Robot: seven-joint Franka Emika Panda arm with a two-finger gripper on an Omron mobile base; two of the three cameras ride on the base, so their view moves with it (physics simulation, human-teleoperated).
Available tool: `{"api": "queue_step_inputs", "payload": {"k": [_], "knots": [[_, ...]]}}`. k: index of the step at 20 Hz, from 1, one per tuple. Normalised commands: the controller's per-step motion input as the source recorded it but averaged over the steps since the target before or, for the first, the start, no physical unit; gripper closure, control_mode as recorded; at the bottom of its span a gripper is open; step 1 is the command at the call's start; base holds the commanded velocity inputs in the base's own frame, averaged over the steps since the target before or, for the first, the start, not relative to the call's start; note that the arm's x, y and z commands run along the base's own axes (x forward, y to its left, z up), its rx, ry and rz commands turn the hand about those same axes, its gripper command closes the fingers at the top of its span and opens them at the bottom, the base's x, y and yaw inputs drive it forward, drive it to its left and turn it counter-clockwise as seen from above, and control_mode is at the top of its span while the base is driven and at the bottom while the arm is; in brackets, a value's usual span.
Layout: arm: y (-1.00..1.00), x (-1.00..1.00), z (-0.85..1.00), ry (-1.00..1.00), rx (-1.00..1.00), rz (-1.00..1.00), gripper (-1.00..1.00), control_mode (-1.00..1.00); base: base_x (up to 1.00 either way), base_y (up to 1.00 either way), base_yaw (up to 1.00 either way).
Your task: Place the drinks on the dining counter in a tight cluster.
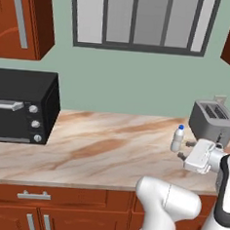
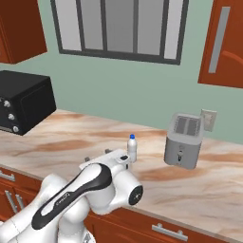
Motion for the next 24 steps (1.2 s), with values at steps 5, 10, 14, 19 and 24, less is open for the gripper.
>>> {"api": "queue_step_inputs", "payload": {"k": [5, 10, 14, 19, 24], "knots": [[-0.47, 0.08, 0.0, 0.0, 0.0, -0.03, -1.0, -1.0, 0.0, 0.0, 0.0], [-0.34, 0.29, 0.0, 0.0, 0.0, -0.07, -1.0, -1.0, 0.0, 0.0, 0.0], [-0.25, 0.31, 0.0, 0.0, 0.0, -0.06, -1.0, -1.0, 0.0, 0.0, 0.0], [-0.24, 0.33, 0.0, 0.0, -0.01, -0.1, -1.0, -1.0, 0.0, 0.0, 0.0], [-0.16, 0.34, -0.06, 0.0, -0.05, -0.12, -1.0, -1.0, 0.0, 0.0, 0.0]]}}
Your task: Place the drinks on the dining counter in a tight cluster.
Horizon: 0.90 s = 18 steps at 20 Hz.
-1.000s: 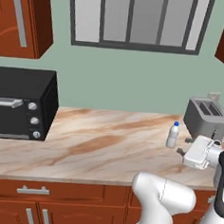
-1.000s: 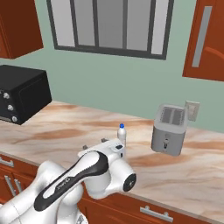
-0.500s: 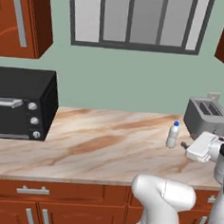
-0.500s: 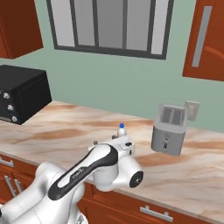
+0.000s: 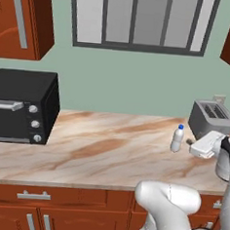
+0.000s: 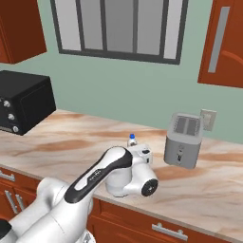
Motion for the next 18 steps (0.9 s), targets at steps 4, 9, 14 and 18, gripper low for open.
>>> {"api": "queue_step_inputs", "payload": {"k": [4, 9, 14, 18], "knots": [[-0.03, 0.29, -0.15, 0.0, -0.01, -0.09, -1.0, -1.0, 0.0, 0.0, 0.0], [0.0, 0.28, -0.18, 0.0, 0.0, -0.06, -1.0, -1.0, 0.0, 0.0, 0.0], [-0.05, 0.28, -0.15, 0.03, 0.0, -0.02, -1.0, -1.0, 0.0, 0.0, 0.0], [-0.13, 0.22, -0.14, 0.04, 0.0, 0.0, -1.0, -1.0, 0.0, 0.0, 0.0]]}}
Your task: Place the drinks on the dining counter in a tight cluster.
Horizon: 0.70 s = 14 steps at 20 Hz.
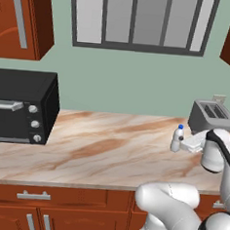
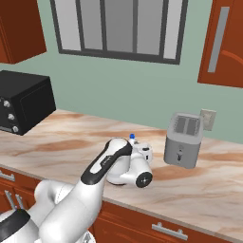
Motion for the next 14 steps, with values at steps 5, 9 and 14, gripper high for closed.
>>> {"api": "queue_step_inputs", "payload": {"k": [5, 9, 14], "knots": [[-0.17, 0.16, -0.15, 0.03, 0.0, 0.0, -1.0, -1.0, 0.0, 0.0, 0.0], [-0.12, 0.1, -0.18, 0.0, 0.0, 0.0, -1.0, -1.0, 0.0, 0.0, 0.0], [-0.06, 0.09, -0.16, 0.0, 0.0, 0.0, -1.0, -1.0, 0.0, 0.0, 0.0]]}}
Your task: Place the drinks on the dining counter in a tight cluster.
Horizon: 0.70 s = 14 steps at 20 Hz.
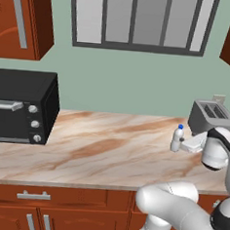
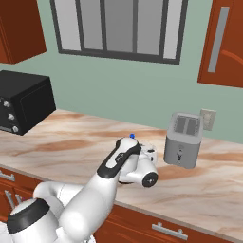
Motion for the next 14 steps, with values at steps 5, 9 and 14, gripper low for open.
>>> {"api": "queue_step_inputs", "payload": {"k": [5, 9, 14], "knots": [[0.0, 0.06, -0.12, 0.0, 0.0, 0.0, -1.0, -1.0, 0.0, 0.0, 0.0], [0.0, 0.1, -0.09, 0.0, 0.0, 0.0, -1.0, -1.0, 0.0, 0.0, 0.0], [0.0, 0.08, -0.1, 0.0, 0.0, 0.0, -1.0, -1.0, 0.0, 0.0, 0.0]]}}
